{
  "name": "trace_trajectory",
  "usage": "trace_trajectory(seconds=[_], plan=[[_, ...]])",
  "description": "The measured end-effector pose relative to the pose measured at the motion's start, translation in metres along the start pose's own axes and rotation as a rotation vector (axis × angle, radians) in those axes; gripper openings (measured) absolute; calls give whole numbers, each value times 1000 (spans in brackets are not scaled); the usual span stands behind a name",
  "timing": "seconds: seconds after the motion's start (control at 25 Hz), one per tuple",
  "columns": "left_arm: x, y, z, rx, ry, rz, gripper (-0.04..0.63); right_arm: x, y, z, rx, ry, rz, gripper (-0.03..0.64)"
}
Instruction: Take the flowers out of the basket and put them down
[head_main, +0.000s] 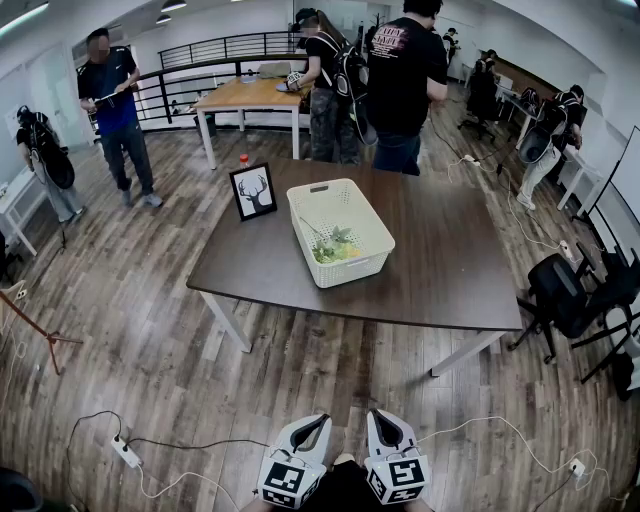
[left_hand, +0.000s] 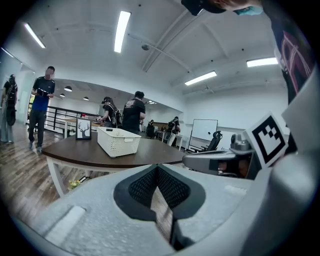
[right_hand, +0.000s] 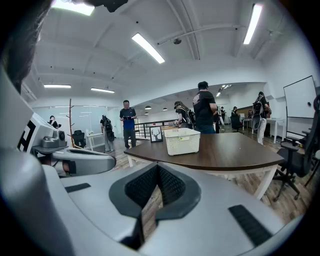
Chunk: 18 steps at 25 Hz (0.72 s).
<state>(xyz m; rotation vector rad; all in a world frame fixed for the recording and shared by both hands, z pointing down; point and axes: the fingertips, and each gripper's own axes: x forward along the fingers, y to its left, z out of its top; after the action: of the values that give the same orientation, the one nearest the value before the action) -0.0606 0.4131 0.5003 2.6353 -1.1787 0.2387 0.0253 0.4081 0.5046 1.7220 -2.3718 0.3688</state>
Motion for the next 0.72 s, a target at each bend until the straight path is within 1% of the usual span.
trace_trajectory(seconds=[0.16, 0.36, 0.48, 0.56, 0.72], plan=[[1, 9, -5, -2, 16, -1, 2, 6, 8, 2, -16, -8, 6, 3], [-4, 22, -2, 7, 6, -7, 2, 13, 18, 7, 15, -42, 10, 5], [-6, 30, 3, 17, 9, -28, 2, 21, 24, 11, 18, -41, 5, 5], [-8, 35, 4, 25, 8, -43, 2, 22, 27, 10, 26, -44, -6, 5], [-10, 43, 8, 17, -22, -32, 2, 21, 27, 6, 66, -60, -44, 5]])
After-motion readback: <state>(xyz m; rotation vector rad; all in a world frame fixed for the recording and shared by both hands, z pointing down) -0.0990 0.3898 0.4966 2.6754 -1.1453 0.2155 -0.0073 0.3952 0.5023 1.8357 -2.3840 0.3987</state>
